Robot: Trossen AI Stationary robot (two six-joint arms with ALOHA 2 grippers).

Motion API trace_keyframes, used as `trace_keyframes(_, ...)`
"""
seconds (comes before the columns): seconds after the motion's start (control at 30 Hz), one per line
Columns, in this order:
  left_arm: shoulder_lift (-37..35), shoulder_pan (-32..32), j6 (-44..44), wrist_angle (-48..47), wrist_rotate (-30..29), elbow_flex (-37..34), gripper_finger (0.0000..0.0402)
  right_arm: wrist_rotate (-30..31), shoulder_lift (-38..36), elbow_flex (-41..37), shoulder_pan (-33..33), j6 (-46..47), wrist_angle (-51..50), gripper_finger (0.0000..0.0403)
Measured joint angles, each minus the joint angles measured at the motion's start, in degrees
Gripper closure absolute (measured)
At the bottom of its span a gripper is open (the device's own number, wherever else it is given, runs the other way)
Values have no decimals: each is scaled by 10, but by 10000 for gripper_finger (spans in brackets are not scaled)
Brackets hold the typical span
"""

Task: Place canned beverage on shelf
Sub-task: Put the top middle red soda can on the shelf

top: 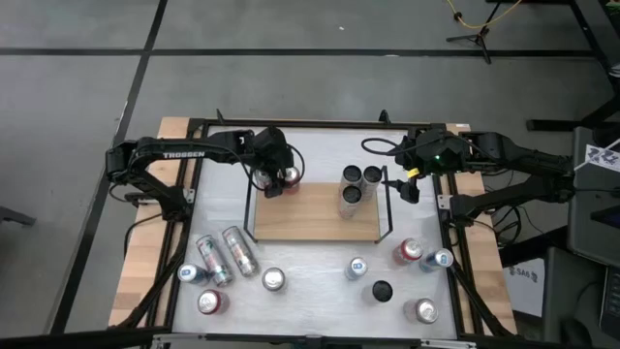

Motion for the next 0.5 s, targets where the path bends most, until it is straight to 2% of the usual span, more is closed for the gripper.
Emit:
trace_keyframes(0.33, 0, 0, 73, -1, 25, 0, 113, 0, 0, 0, 0, 0, 0, 24)
trace_keyframes(0.5, 0, 0, 75, -1, 25, 0, 113, 0, 0, 0, 0, 0, 0, 24)
